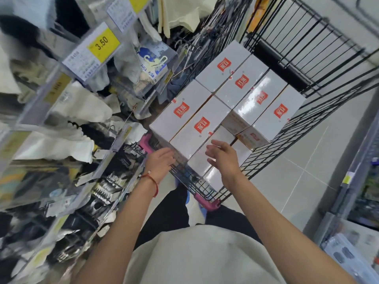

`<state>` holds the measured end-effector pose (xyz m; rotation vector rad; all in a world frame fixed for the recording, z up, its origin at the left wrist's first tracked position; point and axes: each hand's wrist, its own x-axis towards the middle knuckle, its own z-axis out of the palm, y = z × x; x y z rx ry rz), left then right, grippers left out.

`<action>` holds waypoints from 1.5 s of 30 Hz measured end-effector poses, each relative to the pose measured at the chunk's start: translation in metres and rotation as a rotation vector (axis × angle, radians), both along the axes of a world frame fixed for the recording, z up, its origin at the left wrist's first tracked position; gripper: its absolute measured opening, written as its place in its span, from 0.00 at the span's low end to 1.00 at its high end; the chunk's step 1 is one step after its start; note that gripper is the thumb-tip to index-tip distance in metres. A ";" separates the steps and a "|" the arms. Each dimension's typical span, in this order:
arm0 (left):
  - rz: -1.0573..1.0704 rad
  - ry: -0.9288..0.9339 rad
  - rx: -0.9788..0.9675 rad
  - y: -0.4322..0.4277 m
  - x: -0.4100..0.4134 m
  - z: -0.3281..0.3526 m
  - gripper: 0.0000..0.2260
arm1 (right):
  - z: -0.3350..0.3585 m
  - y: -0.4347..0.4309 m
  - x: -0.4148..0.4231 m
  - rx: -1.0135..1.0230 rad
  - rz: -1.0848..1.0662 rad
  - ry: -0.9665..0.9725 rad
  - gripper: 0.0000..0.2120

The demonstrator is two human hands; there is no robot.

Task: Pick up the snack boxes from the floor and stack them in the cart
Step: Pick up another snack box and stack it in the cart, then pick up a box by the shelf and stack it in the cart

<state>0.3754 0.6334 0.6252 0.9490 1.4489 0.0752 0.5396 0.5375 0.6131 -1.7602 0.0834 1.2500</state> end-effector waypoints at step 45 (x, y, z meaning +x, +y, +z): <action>1.606 0.016 0.349 -0.642 -0.460 0.086 0.09 | 0.086 -0.401 -0.537 0.309 1.591 0.079 0.10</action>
